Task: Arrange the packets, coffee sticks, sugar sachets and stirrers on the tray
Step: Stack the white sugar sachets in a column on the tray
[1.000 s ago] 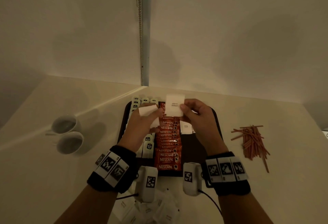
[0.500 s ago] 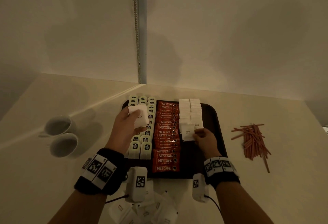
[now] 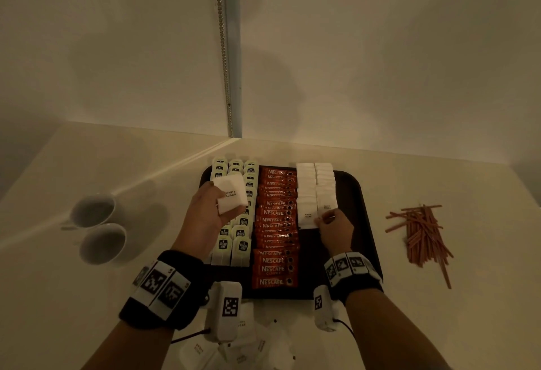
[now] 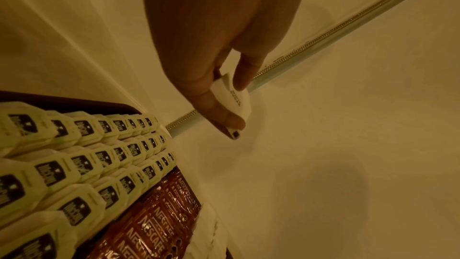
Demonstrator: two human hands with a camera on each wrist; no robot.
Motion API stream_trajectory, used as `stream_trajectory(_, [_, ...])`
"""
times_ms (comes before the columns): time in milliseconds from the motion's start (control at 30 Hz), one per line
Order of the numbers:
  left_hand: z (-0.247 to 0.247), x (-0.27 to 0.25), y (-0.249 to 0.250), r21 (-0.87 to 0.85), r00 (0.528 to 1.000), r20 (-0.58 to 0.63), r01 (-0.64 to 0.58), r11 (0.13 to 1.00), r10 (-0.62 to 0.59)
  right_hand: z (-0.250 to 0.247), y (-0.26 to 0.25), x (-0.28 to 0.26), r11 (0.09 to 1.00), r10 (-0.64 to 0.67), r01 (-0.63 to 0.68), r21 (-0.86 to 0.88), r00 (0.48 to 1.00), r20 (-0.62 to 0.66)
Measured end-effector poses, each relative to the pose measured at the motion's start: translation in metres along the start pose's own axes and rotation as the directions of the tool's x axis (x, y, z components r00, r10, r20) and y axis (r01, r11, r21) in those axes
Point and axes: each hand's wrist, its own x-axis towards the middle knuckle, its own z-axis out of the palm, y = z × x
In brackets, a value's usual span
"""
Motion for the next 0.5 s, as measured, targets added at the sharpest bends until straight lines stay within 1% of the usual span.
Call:
stream_trajectory(100, [0.003,-0.001,-0.005,0.076,0.998,0.029,-0.063,0.995,0.061,0.0,0.001,-0.002,0.999,-0.027,0.027,-0.029,1.0,-0.002])
stream_trajectory(167, [0.002,-0.002,-0.009,0.12,0.994,0.053,-0.098,0.988,0.092,-0.003,-0.003,-0.005,0.999,-0.046,0.046,-0.016,0.999,-0.007])
stream_trajectory(233, [0.001,-0.003,-0.011,0.197,0.99,0.072,-0.137,0.971,0.125,-0.01,-0.018,-0.013,0.993,-0.111,0.111,0.048,0.994,-0.018])
stream_trajectory(267, [0.002,-0.003,-0.011,0.236,0.987,0.082,-0.156,0.959,0.14,-0.014,-0.031,-0.021,0.979,-0.169,0.166,0.118,0.986,0.01])
stream_trajectory(300, [0.004,-0.004,-0.011,0.272,0.985,0.089,-0.169,0.947,0.15,-0.018,-0.045,-0.031,0.951,-0.24,0.216,0.223,0.967,0.084])
stream_trajectory(333, [0.007,-0.004,-0.01,0.302,0.983,0.095,-0.177,0.937,0.155,-0.021,-0.061,-0.044,0.911,-0.319,0.245,0.333,0.928,0.19])
stream_trajectory(367, [0.011,-0.005,-0.009,0.328,0.982,0.097,-0.185,0.926,0.162,-0.023,-0.074,-0.056,0.879,-0.386,0.254,0.403,0.875,0.291])
stream_trajectory(400, [0.015,-0.007,-0.009,0.35,0.979,0.103,-0.201,0.915,0.175,-0.023,-0.085,-0.066,0.858,-0.436,0.264,0.441,0.828,0.353])
stream_trajectory(433, [0.019,-0.008,-0.009,0.366,0.974,0.115,-0.223,0.903,0.194,-0.022,-0.092,-0.073,0.834,-0.473,0.273,0.479,0.801,0.367])
stream_trajectory(467, [0.023,-0.01,-0.01,0.373,0.969,0.131,-0.245,0.895,0.211,-0.021,-0.096,-0.078,0.812,-0.492,0.278,0.513,0.799,0.347])
stream_trajectory(500, [0.026,-0.011,-0.01,0.376,0.964,0.144,-0.262,0.889,0.223,-0.02,-0.098,-0.081,0.794,-0.497,0.28,0.54,0.81,0.312])
